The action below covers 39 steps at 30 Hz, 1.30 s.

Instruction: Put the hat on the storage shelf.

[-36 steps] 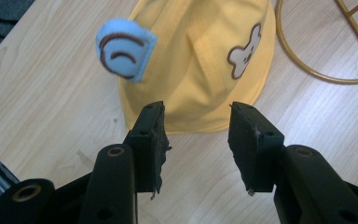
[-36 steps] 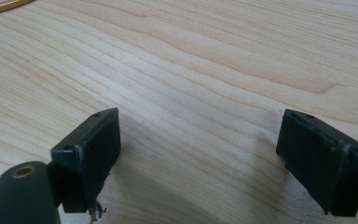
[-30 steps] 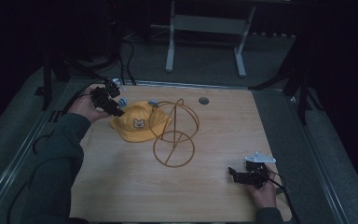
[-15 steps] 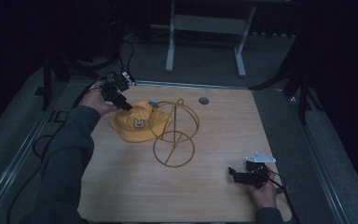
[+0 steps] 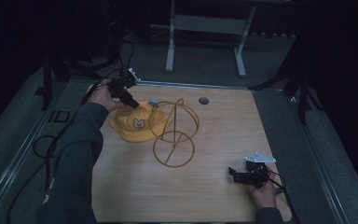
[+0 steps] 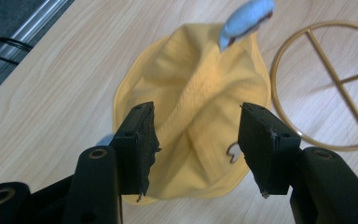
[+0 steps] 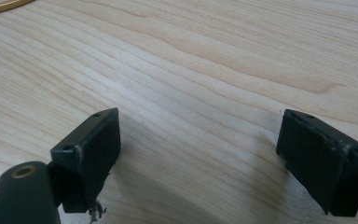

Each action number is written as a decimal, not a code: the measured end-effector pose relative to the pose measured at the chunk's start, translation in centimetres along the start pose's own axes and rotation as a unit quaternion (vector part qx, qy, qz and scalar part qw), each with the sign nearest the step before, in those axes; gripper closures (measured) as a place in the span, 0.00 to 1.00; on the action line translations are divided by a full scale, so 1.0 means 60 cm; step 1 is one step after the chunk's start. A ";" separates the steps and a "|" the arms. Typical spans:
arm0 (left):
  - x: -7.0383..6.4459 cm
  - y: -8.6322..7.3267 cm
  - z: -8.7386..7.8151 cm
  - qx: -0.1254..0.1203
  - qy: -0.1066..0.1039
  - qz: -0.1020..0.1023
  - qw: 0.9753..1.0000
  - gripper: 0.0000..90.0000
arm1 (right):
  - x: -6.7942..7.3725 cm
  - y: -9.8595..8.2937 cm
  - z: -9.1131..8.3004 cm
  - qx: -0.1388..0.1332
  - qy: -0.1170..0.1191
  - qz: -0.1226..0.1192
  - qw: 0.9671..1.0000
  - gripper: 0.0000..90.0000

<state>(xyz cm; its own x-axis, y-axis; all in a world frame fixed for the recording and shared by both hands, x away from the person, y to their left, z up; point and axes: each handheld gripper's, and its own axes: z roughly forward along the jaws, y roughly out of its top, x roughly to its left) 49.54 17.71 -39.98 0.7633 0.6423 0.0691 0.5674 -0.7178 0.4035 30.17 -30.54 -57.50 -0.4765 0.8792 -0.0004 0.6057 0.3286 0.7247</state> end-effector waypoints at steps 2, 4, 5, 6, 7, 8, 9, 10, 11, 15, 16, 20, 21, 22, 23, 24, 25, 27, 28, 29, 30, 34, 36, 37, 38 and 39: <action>0.000 0.006 0.008 0.003 -0.004 -0.002 1.000 0.51 | 0.000 0.000 0.000 0.000 0.000 0.000 1.000 0.15; -0.002 0.013 0.017 0.014 -0.004 0.003 1.000 0.51 | 0.000 0.000 0.000 0.000 0.000 0.001 1.000 0.15; -0.002 0.016 0.021 0.019 -0.004 0.006 1.000 0.51 | 0.000 0.000 0.000 0.000 0.000 0.000 1.000 0.15; -0.004 0.020 0.026 0.025 -0.004 0.008 1.000 0.51 | 0.000 0.000 0.000 0.000 0.000 0.001 1.000 0.15; -0.004 0.023 0.030 0.028 -0.005 0.009 1.000 0.52 | 0.000 0.000 0.000 0.000 0.000 0.001 1.000 0.15; -0.005 0.025 0.034 0.031 -0.005 0.010 0.999 0.52 | 0.000 0.000 0.000 0.000 0.000 0.001 1.000 0.15; -0.006 0.027 0.039 0.035 -0.005 0.009 0.999 0.53 | 0.000 0.000 0.000 0.000 0.000 0.001 1.000 0.15; -0.006 0.029 0.045 0.039 -0.006 0.007 0.999 0.53 | 0.000 0.000 0.000 0.000 0.000 0.000 1.000 0.15; -0.007 0.030 0.052 0.045 -0.007 0.009 0.999 0.53 | 0.000 0.000 0.000 0.000 0.000 0.000 1.000 0.15; -0.008 0.032 0.069 0.056 -0.008 0.009 0.998 0.58 | 0.000 0.000 0.000 0.000 0.000 0.000 1.000 0.15; -0.009 0.033 0.071 0.059 -0.008 0.013 0.998 0.61 | 0.000 0.000 0.000 0.000 0.000 0.000 1.000 0.15; -0.014 0.032 0.070 0.072 0.000 0.041 0.997 0.79 | 0.000 0.000 0.000 0.000 0.000 0.000 1.000 0.15; -0.015 0.032 0.068 0.076 0.004 0.048 0.996 0.82 | 0.000 0.000 0.000 0.000 0.000 0.000 1.000 0.15; -0.015 0.032 0.066 0.078 0.005 0.050 0.996 0.83 | 0.000 0.000 0.000 0.000 0.000 0.000 1.000 0.15; -0.016 0.031 0.064 0.079 0.006 0.049 0.996 0.84 | 0.000 0.000 0.000 0.000 0.000 0.000 1.000 0.15; -0.016 0.032 0.060 0.080 0.006 0.054 0.995 0.85 | 0.000 0.000 0.000 0.000 0.000 0.000 1.000 0.15; -0.017 0.031 0.057 0.082 0.007 0.051 0.995 0.86 | 0.000 0.000 0.000 0.000 0.000 0.000 1.000 0.15; -0.018 0.032 0.049 0.083 0.007 0.056 0.995 0.87 | 0.000 0.000 0.000 0.000 0.000 0.000 1.000 0.15; -0.018 0.033 0.046 0.085 0.007 0.054 0.995 0.87 | 0.000 0.000 0.000 0.000 0.000 0.001 1.000 0.15; -0.020 0.033 0.041 0.088 0.007 0.054 0.995 0.87 | 0.000 0.000 0.000 0.000 0.000 0.001 1.000 0.15; -0.020 0.034 0.037 0.088 0.006 0.056 0.995 0.87 | 0.000 0.000 0.000 0.000 0.000 0.001 1.000 0.15; -0.018 0.033 0.021 0.085 -0.001 0.052 0.995 0.87 | 0.000 0.000 0.000 0.000 0.000 0.001 1.000 0.15; -0.017 0.031 0.012 0.079 -0.004 0.048 0.996 0.87 | 0.000 0.000 0.000 0.000 0.000 0.001 1.000 0.15; -0.017 0.030 0.008 0.077 -0.006 0.045 0.996 0.87 | 0.000 0.000 0.000 0.000 0.000 0.001 1.000 0.15; -0.017 0.028 0.004 0.075 -0.007 0.045 0.996 0.87 | 0.000 0.000 0.000 0.000 0.000 0.001 1.000 0.15; -0.017 0.027 0.000 0.075 -0.009 0.043 0.996 0.87 | 0.000 0.000 0.000 0.000 0.000 0.001 1.000 0.15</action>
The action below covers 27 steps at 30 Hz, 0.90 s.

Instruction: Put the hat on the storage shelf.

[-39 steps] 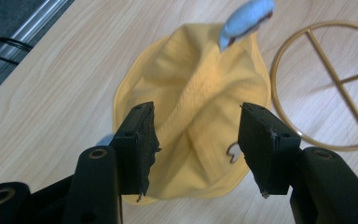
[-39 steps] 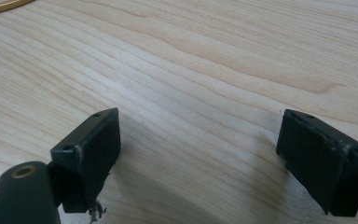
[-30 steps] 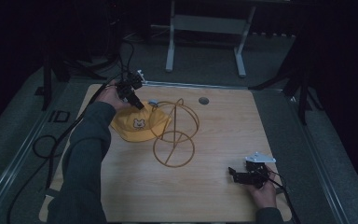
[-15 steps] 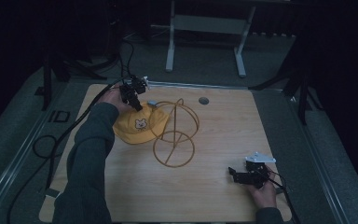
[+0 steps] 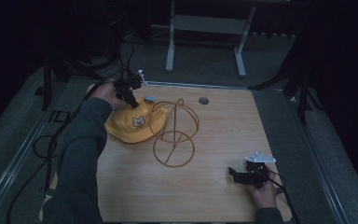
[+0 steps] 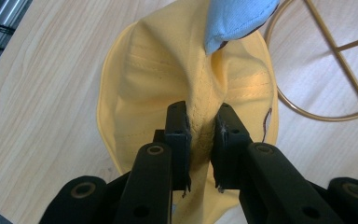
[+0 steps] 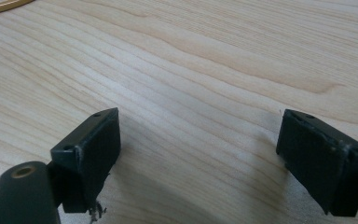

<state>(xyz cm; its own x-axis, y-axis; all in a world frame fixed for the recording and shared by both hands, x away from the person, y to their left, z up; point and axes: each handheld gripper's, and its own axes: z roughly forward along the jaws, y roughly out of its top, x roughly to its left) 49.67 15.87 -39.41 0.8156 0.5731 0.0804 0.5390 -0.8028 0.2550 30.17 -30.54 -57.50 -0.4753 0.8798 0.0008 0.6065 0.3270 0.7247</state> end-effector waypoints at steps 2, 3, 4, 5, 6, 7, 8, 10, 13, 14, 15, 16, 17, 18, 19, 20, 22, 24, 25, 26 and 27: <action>0.000 -0.003 -0.006 0.001 0.001 0.000 1.000 0.87 | 0.000 0.000 0.000 0.000 0.000 0.000 1.000 0.15; 0.000 -0.005 -0.009 0.002 0.003 0.000 1.000 0.87 | 0.000 0.000 0.000 0.000 0.000 -0.001 1.000 0.15; 0.001 -0.006 -0.013 0.002 0.002 0.002 1.000 0.87 | 0.000 0.000 0.000 -0.001 0.000 -0.001 1.000 0.15; 0.001 -0.007 -0.015 0.002 0.002 0.002 1.000 0.87 | 0.000 0.000 0.000 0.000 0.000 0.000 1.000 0.15; 0.000 -0.009 -0.018 0.001 0.001 0.002 1.000 0.87 | 0.000 0.000 0.000 0.000 0.000 0.000 1.000 0.15; 0.000 -0.010 -0.022 0.000 0.001 0.005 1.000 0.87 | 0.000 0.000 0.000 0.000 0.000 0.000 1.000 0.15; -0.001 -0.011 -0.025 0.000 0.000 0.005 1.000 0.87 | 0.000 0.000 0.000 0.000 0.000 0.000 1.000 0.15; -0.003 -0.012 -0.032 -0.001 0.000 0.008 1.000 0.87 | 0.000 0.000 0.000 0.000 0.000 0.000 1.000 0.15; -0.009 -0.015 -0.045 -0.009 -0.003 0.016 1.000 0.87 | 0.000 0.000 0.000 0.000 0.000 0.000 1.000 0.15; -0.010 -0.015 -0.048 -0.011 -0.003 0.021 1.000 0.87 | 0.000 0.000 0.000 0.000 0.000 0.000 1.000 0.15; -0.012 -0.017 -0.052 -0.014 -0.004 0.024 1.000 0.87 | 0.000 0.000 0.000 0.000 0.000 -0.001 1.000 0.15; -0.014 -0.019 -0.055 -0.015 -0.005 0.029 0.999 0.87 | 0.000 0.000 0.000 0.000 0.000 -0.001 1.000 0.15; -0.016 -0.021 -0.057 -0.016 -0.006 0.030 0.999 0.87 | 0.000 0.000 0.000 0.000 0.000 0.000 1.000 0.15; -0.018 -0.023 -0.060 -0.017 -0.005 0.033 0.999 0.87 | 0.000 0.000 0.000 0.000 0.000 0.000 1.000 0.15; -0.020 -0.025 -0.062 -0.018 -0.006 0.033 0.999 0.87 | 0.000 0.000 0.000 0.000 0.000 -0.001 1.000 0.15; -0.021 -0.026 -0.064 -0.018 -0.006 0.036 0.999 0.87 | 0.000 0.000 0.000 0.000 0.000 -0.001 1.000 0.15; -0.025 -0.031 -0.070 -0.018 -0.003 0.040 0.999 0.87 | 0.000 0.000 0.000 -0.001 0.000 -0.001 1.000 0.15; -0.026 -0.034 -0.076 -0.020 -0.002 0.044 0.999 0.87 | 0.000 0.000 0.000 0.000 0.000 0.000 1.000 0.15; -0.027 -0.036 -0.079 -0.021 -0.001 0.045 0.999 0.87 | 0.000 0.000 0.000 -0.001 0.000 -0.001 1.000 0.15; -0.029 -0.039 -0.084 -0.023 0.002 0.047 0.999 0.87 | 0.000 0.000 0.000 -0.001 0.000 -0.001 1.000 0.15; -0.030 -0.040 -0.086 -0.024 0.003 0.048 0.999 0.87 | 0.000 0.000 0.000 0.000 0.000 0.000 1.000 0.15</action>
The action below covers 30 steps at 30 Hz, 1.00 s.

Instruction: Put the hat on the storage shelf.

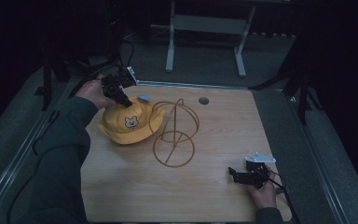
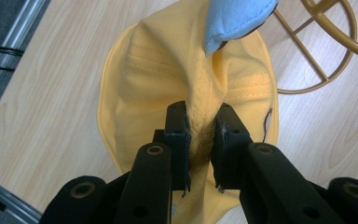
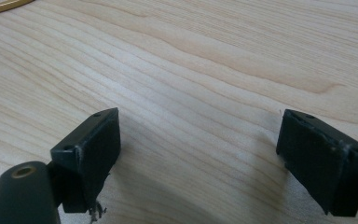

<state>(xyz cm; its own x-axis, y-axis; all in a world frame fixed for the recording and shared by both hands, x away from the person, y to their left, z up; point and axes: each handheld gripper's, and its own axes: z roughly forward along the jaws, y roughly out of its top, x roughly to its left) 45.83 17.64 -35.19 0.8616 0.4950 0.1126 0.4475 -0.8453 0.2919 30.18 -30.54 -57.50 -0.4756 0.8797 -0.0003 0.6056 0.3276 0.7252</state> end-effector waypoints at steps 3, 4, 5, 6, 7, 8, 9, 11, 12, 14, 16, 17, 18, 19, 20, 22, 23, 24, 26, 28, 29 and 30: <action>-0.005 -0.005 -0.012 -0.006 0.004 0.007 1.000 0.87 | 0.000 0.000 0.000 0.000 0.000 0.000 1.000 0.15; -0.006 -0.007 -0.016 -0.010 0.005 0.007 1.000 0.87 | 0.000 0.000 0.000 0.000 0.000 0.000 1.000 0.15; -0.007 -0.008 -0.019 -0.011 0.005 0.009 1.000 0.87 | 0.000 0.000 0.000 0.000 0.000 0.000 1.000 0.15; -0.009 -0.009 -0.022 -0.013 0.006 0.009 1.000 0.87 | 0.000 0.000 0.000 0.000 0.000 0.000 1.000 0.15; -0.009 -0.009 -0.022 -0.013 0.006 0.009 1.000 0.87 | 0.000 0.000 0.000 0.000 0.000 0.000 1.000 0.15; -0.011 -0.011 -0.029 -0.016 0.010 0.012 1.000 0.87 | 0.000 0.000 0.000 0.000 0.000 0.000 1.000 0.15; -0.012 -0.011 -0.032 -0.017 0.010 0.012 1.000 0.87 | 0.000 0.000 0.000 0.000 0.000 0.000 1.000 0.15; -0.013 -0.013 -0.038 -0.022 0.012 0.013 1.000 0.86 | 0.000 0.000 0.000 0.000 0.000 0.000 1.000 0.15; -0.012 -0.014 -0.041 -0.022 0.013 0.014 1.000 0.86 | 0.000 0.000 0.000 0.000 0.000 0.000 1.000 0.15; -0.013 -0.016 -0.047 -0.022 0.014 0.013 1.000 0.87 | 0.000 0.000 0.000 0.000 0.000 0.000 1.000 0.15; -0.012 -0.020 -0.054 -0.024 0.015 0.013 1.000 0.87 | 0.000 0.000 0.000 0.000 0.000 0.000 1.000 0.15; -0.011 -0.021 -0.057 -0.023 0.015 0.013 1.000 0.87 | 0.000 0.000 0.000 0.000 0.000 0.000 1.000 0.15; -0.011 -0.023 -0.059 -0.025 0.015 0.011 1.000 0.87 | 0.000 0.000 0.000 0.001 0.000 0.000 1.000 0.15; -0.011 -0.025 -0.062 -0.023 0.017 0.012 1.000 0.87 | 0.000 0.000 0.000 0.001 0.000 0.000 1.000 0.15; -0.011 -0.027 -0.064 -0.025 0.018 0.010 0.999 0.87 | 0.000 0.000 0.000 0.001 0.000 0.000 1.000 0.15; -0.010 -0.030 -0.069 -0.026 0.020 0.009 0.999 0.87 | 0.000 0.000 0.000 0.000 0.000 0.000 1.000 0.15; -0.010 -0.033 -0.073 -0.026 0.021 0.008 0.999 0.87 | 0.000 0.000 0.000 0.000 0.000 0.000 1.000 0.15; -0.010 -0.034 -0.074 -0.028 0.021 0.007 0.999 0.87 | 0.000 0.000 0.000 0.000 0.000 0.000 1.000 0.15; -0.009 -0.038 -0.079 -0.030 0.022 0.002 0.999 0.87 | 0.000 0.000 0.000 0.000 0.000 0.000 1.000 0.15; -0.007 -0.041 -0.084 -0.034 0.024 0.000 0.999 0.87 | 0.000 0.000 0.000 0.000 0.000 0.000 1.000 0.15; -0.006 -0.043 -0.086 -0.036 0.025 -0.002 0.999 0.87 | 0.000 0.000 0.000 0.000 0.000 0.000 1.000 0.15; -0.006 -0.044 -0.087 -0.037 0.024 -0.005 0.999 0.87 | 0.000 0.000 0.000 0.000 0.000 0.000 1.000 0.15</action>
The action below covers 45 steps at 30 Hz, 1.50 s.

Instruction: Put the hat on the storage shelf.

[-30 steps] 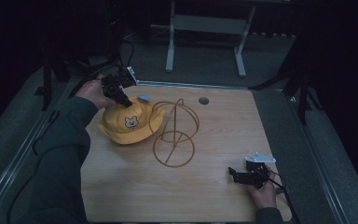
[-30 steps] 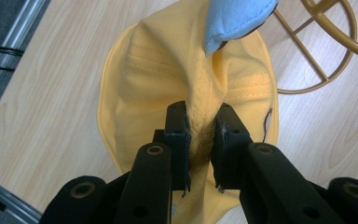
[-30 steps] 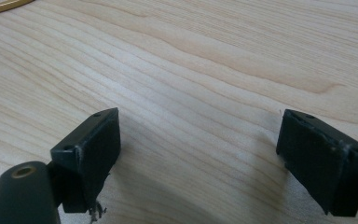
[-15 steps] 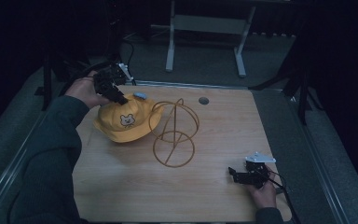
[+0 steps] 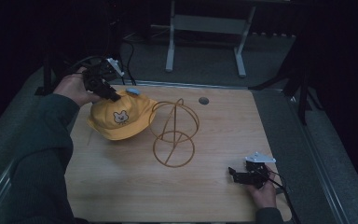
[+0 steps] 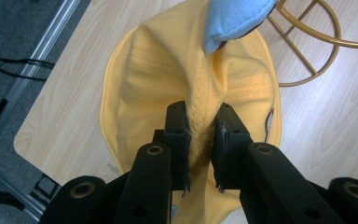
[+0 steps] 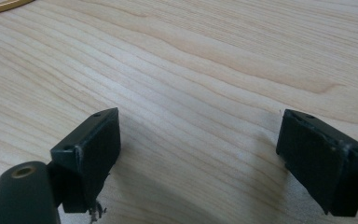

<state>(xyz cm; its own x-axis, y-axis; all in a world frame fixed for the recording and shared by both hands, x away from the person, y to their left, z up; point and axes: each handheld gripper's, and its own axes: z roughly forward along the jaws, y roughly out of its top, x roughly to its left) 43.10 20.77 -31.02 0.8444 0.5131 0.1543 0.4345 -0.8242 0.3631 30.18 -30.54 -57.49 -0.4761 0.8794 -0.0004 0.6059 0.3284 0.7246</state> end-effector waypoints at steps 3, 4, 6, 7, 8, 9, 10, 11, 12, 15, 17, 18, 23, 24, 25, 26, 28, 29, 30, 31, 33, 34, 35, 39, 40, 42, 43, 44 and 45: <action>0.002 -0.002 -0.005 -0.002 0.001 -0.001 1.000 0.87 | 0.000 0.000 0.000 0.000 0.000 0.000 1.000 0.15; 0.002 -0.003 -0.007 -0.003 0.002 -0.002 1.000 0.87 | 0.000 0.000 0.000 0.000 0.000 0.000 1.000 0.15; 0.003 -0.004 -0.010 -0.004 0.002 -0.001 1.000 0.87 | 0.000 0.000 0.000 0.000 0.000 0.000 1.000 0.15; 0.003 -0.004 -0.013 -0.006 0.002 -0.003 1.000 0.87 | 0.000 0.000 0.000 0.000 0.000 0.000 1.000 0.15; 0.003 -0.005 -0.015 -0.008 0.002 -0.003 1.000 0.87 | 0.000 0.000 0.000 0.000 0.000 0.000 1.000 0.15; 0.003 -0.005 -0.017 -0.009 0.002 -0.003 1.000 0.87 | 0.000 0.000 0.000 0.000 0.000 0.000 1.000 0.15; 0.003 -0.005 -0.020 -0.010 0.004 -0.003 1.000 0.87 | 0.000 0.000 0.000 0.000 0.000 0.000 1.000 0.15; 0.004 -0.005 -0.022 -0.011 0.003 -0.003 1.000 0.87 | 0.000 0.000 0.000 0.000 0.000 0.000 1.000 0.15; 0.004 -0.006 -0.025 -0.013 0.003 -0.002 1.000 0.87 | 0.000 0.000 0.000 0.000 0.000 0.000 1.000 0.15; 0.004 -0.008 -0.032 -0.023 0.000 -0.005 1.000 0.87 | 0.000 0.000 0.000 0.000 0.000 0.000 1.000 0.15; 0.005 -0.009 -0.037 -0.024 0.001 -0.006 1.000 0.87 | 0.000 0.000 0.000 0.000 0.000 0.000 1.000 0.15; 0.005 -0.010 -0.038 -0.024 0.000 -0.006 1.000 0.87 | 0.000 0.000 0.000 0.000 0.000 0.000 1.000 0.15; 0.008 -0.016 -0.048 -0.030 0.000 -0.011 0.999 0.87 | 0.000 0.000 0.000 0.000 0.000 0.000 1.000 0.15; 0.008 -0.017 -0.050 -0.030 0.001 -0.012 0.999 0.87 | 0.000 0.000 0.000 0.000 0.000 0.000 1.000 0.15; 0.009 -0.019 -0.053 -0.031 0.001 -0.013 0.999 0.87 | 0.000 0.000 0.000 0.000 0.000 0.000 1.000 0.15; 0.009 -0.019 -0.055 -0.031 0.000 -0.013 0.999 0.87 | 0.000 0.000 0.000 0.000 0.000 0.000 1.000 0.15; 0.009 -0.021 -0.058 -0.032 0.000 -0.014 0.999 0.87 | 0.000 0.000 0.000 0.000 0.000 0.000 1.000 0.15; 0.009 -0.021 -0.060 -0.032 0.000 -0.013 0.999 0.87 | 0.000 0.000 0.000 0.000 0.000 0.000 1.000 0.15; 0.009 -0.021 -0.062 -0.032 -0.001 -0.013 0.999 0.87 | 0.000 0.000 0.000 0.000 0.000 0.000 1.000 0.15; 0.009 -0.022 -0.063 -0.033 0.000 -0.012 0.999 0.87 | 0.000 0.000 0.000 0.000 0.000 0.000 1.000 0.15; 0.008 -0.022 -0.066 -0.034 0.000 -0.012 0.999 0.87 | 0.000 0.000 0.000 0.000 0.000 0.000 1.000 0.15; 0.008 -0.023 -0.067 -0.036 0.001 -0.013 0.999 0.87 | 0.000 0.000 0.000 0.000 0.000 0.000 1.000 0.15; 0.008 -0.023 -0.069 -0.037 0.001 -0.014 0.999 0.86 | 0.000 0.000 0.000 0.000 0.000 0.000 1.000 0.15; 0.007 -0.025 -0.074 -0.040 0.001 -0.013 0.999 0.86 | 0.000 0.000 0.000 0.000 0.000 0.000 1.000 0.15; 0.007 -0.025 -0.076 -0.041 -0.001 -0.012 0.999 0.86 | 0.000 0.000 0.000 0.000 0.000 0.000 1.000 0.15; 0.006 -0.026 -0.079 -0.043 -0.002 -0.013 0.999 0.86 | 0.000 0.000 0.000 0.000 0.000 0.000 1.000 0.15; 0.006 -0.027 -0.081 -0.045 -0.002 -0.012 0.999 0.86 | 0.000 0.000 0.000 0.000 0.000 0.000 1.000 0.15; 0.006 -0.027 -0.083 -0.047 -0.002 -0.011 0.999 0.86 | 0.000 0.000 0.000 0.000 0.000 0.000 1.000 0.15; 0.005 -0.027 -0.084 -0.049 -0.002 -0.011 0.999 0.86 | 0.000 0.000 0.000 0.000 0.000 0.000 1.000 0.15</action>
<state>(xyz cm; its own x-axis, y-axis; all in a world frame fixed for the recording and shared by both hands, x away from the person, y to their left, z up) 41.06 23.49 -26.93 0.8367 0.5291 0.1416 0.4199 -0.7856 0.4543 30.18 -30.54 -57.49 -0.4762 0.8793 -0.0004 0.6058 0.3284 0.7246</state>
